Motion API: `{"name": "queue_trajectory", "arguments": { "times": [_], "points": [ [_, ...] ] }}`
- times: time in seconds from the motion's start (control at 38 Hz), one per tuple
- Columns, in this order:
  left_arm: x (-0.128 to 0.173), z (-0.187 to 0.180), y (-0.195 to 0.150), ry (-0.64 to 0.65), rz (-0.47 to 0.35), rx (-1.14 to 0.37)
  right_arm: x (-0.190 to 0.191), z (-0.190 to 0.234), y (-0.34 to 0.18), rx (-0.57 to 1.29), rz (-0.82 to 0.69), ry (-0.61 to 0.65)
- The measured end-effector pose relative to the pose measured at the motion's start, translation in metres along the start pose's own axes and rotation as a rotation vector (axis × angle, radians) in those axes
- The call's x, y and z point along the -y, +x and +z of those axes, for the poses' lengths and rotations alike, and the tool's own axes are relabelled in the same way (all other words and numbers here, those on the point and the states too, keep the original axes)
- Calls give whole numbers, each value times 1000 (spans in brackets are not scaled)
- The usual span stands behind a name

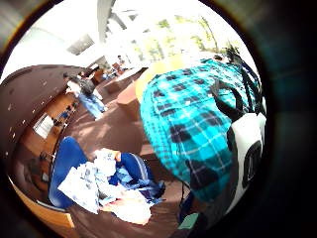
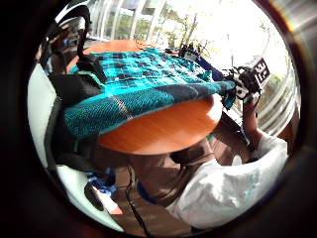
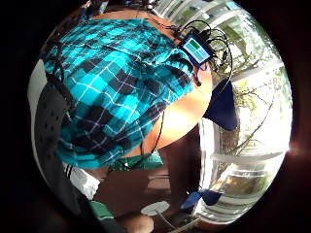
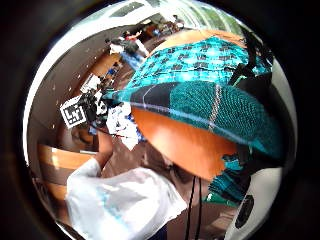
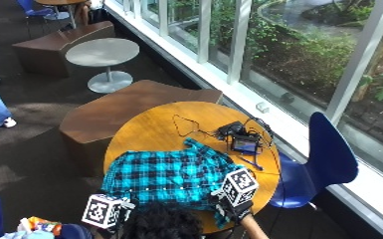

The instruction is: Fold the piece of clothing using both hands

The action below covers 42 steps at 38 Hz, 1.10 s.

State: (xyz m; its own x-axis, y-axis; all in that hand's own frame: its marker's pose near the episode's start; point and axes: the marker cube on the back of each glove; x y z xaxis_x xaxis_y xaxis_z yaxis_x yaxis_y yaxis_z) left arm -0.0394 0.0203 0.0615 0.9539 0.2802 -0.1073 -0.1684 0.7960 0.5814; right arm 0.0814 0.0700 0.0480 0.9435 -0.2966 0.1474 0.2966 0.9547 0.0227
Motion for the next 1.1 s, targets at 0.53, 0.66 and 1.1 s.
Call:
{"name": "queue_trajectory", "arguments": {
  "times": [0.53,0.66,1.1],
  "points": [
    [159,105,-95,-554,-144,70,255,19,81,195,182,-261],
    [172,160,-109,-650,-177,34,275,31,85,175,252,-274],
    [164,123,-106,-406,-267,247,255,26,119,99,437,40]
  ]
}}
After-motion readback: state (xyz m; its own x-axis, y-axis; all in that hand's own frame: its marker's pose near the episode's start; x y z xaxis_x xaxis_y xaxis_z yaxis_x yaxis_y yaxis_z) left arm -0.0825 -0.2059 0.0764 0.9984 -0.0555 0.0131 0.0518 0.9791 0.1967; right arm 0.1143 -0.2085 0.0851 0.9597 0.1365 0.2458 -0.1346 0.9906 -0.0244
